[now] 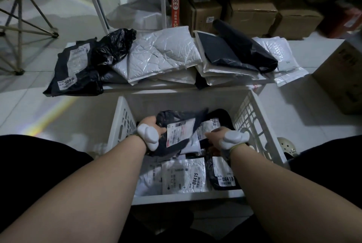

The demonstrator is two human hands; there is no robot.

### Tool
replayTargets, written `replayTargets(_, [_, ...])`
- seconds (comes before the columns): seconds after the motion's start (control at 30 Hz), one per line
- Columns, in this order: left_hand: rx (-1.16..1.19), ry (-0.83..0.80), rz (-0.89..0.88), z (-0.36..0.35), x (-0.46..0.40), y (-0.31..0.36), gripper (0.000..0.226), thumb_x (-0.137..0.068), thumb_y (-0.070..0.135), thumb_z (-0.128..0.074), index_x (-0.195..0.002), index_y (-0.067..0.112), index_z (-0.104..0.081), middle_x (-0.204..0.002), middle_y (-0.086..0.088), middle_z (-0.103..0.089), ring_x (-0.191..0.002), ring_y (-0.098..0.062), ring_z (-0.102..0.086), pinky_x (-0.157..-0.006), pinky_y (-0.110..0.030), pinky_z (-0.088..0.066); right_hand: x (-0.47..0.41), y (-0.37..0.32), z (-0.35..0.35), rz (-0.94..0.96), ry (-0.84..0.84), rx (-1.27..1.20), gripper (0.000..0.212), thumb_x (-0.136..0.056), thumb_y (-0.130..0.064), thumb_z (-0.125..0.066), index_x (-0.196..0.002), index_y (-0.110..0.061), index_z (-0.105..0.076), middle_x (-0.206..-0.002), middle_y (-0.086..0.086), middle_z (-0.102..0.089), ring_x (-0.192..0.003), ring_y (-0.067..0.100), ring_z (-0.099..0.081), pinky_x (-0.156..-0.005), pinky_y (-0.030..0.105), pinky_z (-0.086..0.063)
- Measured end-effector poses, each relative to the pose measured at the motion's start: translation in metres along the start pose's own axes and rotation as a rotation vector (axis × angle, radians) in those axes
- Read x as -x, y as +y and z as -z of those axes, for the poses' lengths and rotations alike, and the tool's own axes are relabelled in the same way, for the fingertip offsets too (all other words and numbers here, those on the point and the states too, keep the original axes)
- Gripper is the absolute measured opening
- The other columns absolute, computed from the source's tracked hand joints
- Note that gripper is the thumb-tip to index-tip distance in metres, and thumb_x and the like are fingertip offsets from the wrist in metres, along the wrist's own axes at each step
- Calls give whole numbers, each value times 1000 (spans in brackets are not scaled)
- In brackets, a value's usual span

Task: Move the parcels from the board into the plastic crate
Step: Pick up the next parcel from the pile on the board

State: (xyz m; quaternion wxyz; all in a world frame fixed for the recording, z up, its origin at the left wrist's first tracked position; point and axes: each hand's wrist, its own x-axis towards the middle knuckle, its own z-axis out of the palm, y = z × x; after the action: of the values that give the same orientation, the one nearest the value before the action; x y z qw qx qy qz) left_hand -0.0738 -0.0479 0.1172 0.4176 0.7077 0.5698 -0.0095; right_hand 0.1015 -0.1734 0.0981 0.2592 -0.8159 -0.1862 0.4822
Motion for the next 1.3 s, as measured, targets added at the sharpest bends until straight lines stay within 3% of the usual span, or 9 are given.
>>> replayTargets(0.13, [-216,-68,-160,-3,9,9,22,-90,16,-60,-111,8,-63,-105,-7,-64,-92,-20,-55,-73,-22,-36,-2,-2,0,324,283,353,71,-74,-38,-75,-136,-22,-44,-134,5,-48,-121,29,-50,-93,35,-47])
replayTargets(0.2, [-263,-90,-254,-3,14,16,18,-90,16,-61,-106,8,-64,-94,-5,-61,-88,-17,-54,-70,-19,-33,-2,-5,-5,507,234,543,81,-68,-45,-77,-138,-27,-42,-144,0,-40,-133,28,-38,-105,41,-41])
replayTargets(0.37, [-192,-119,-396,-4,17,27,15,-81,16,-71,-92,5,-69,-90,-8,-68,-88,-21,-63,-69,-23,-39,4,-6,-21,453,77,827,37,-83,-40,-62,-116,-25,-58,-117,2,-63,-109,25,-58,-91,34,-48])
replayTargets(0.5, [-124,-17,-382,-1,15,27,25,-83,28,-70,-100,10,-67,-88,1,-61,-86,-16,-59,-69,-20,-37,8,-5,-19,374,-2,703,15,-90,-26,-53,-92,-13,-60,-91,6,-63,-84,25,-57,-71,30,-42])
replayTargets(0.67, [108,182,-185,6,4,11,44,-85,36,-66,-119,8,-58,-117,-7,-61,-108,-23,-58,-88,-27,-43,1,-2,-4,258,68,450,22,-92,-27,-57,-103,-8,-62,-96,8,-61,-90,27,-57,-74,28,-38])
replayTargets(0.83, [143,-50,-73,-4,5,1,65,-89,48,-56,-135,4,-45,-134,-11,-55,-120,-26,-54,-97,-32,-45,-12,-2,4,75,59,216,47,-88,-36,-64,-122,-4,-58,-120,12,-64,-111,32,-60,-99,39,-45])
replayTargets(1.0, [343,-404,-23,-26,12,-1,29,-90,24,-62,-112,4,-61,-101,-8,-67,-78,-13,-66,-75,-27,-57,-18,-5,5,-59,-22,79,29,-94,-26,-58,-105,0,-63,-105,10,-67,-91,22,-64,-83,21,-52])
replayTargets(1.1, [329,-380,-74,-24,11,4,12,-90,11,-62,-101,10,-62,-93,-3,-64,-66,-3,-62,-63,-13,-52,-17,-4,1,-82,-14,-31,22,-89,-24,-66,-88,-2,-65,-116,14,-65,-97,28,-65,-91,35,-51])
replayTargets(1.3, [309,-344,-20,-24,-2,-2,14,-86,10,-67,-100,7,-63,-96,-8,-65,-88,-21,-61,-88,-31,-50,-29,3,-6,-115,-41,-244,31,-85,-30,-70,-102,-5,-66,-99,6,-71,-103,24,-62,-108,42,-40])
